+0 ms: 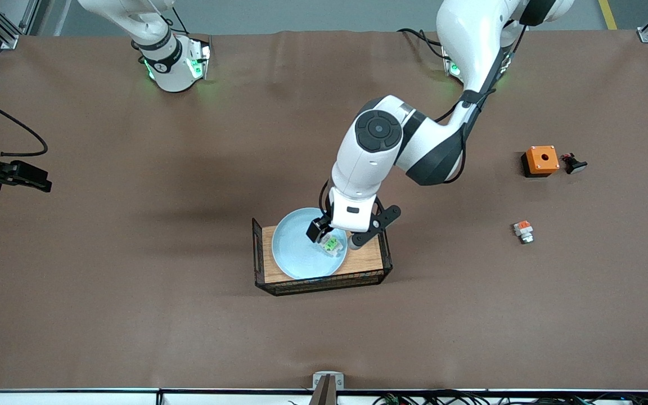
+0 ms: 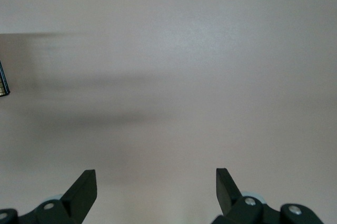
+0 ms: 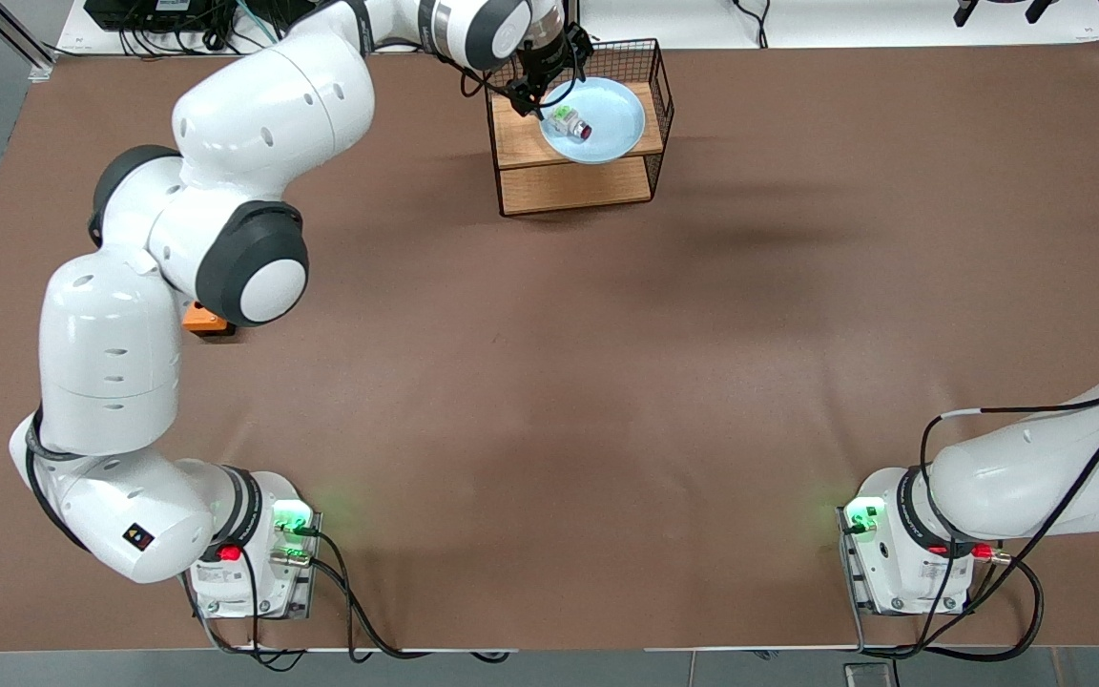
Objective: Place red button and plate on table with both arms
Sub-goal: 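Reach the left gripper over the plate toward the green button block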
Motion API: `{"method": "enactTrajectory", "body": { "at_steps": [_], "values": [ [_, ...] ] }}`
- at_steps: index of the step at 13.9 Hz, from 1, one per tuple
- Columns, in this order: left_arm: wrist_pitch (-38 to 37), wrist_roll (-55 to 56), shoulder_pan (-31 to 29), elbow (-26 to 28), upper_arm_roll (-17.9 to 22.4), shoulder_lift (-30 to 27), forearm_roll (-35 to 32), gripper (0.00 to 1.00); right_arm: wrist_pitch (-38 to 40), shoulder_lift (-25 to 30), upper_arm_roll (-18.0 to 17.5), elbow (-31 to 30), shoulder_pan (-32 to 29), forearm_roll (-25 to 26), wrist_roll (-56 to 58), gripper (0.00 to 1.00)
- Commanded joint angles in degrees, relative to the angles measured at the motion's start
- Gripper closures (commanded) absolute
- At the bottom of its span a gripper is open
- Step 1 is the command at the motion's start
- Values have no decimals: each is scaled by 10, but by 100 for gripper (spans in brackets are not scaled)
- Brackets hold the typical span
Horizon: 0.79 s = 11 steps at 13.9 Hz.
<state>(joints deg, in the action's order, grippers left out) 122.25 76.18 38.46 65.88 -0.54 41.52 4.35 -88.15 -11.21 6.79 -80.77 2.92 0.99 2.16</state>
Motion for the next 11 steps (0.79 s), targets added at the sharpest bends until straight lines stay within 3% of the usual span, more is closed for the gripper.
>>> {"method": "enactTrajectory", "body": {
  "at_steps": [1,6,11],
  "values": [
    [12,6,3,-30,3,31,-5,0,0,-3,-1,4,-3,3,-1,0],
    [33,8,4,-65,4,77,-5,0,0,-3,-1,4,-3,3,-1,0],
    [33,8,4,-68,4,81,-5,3,0,-4,-1,4,-3,3,-1,0]
  ]
}}
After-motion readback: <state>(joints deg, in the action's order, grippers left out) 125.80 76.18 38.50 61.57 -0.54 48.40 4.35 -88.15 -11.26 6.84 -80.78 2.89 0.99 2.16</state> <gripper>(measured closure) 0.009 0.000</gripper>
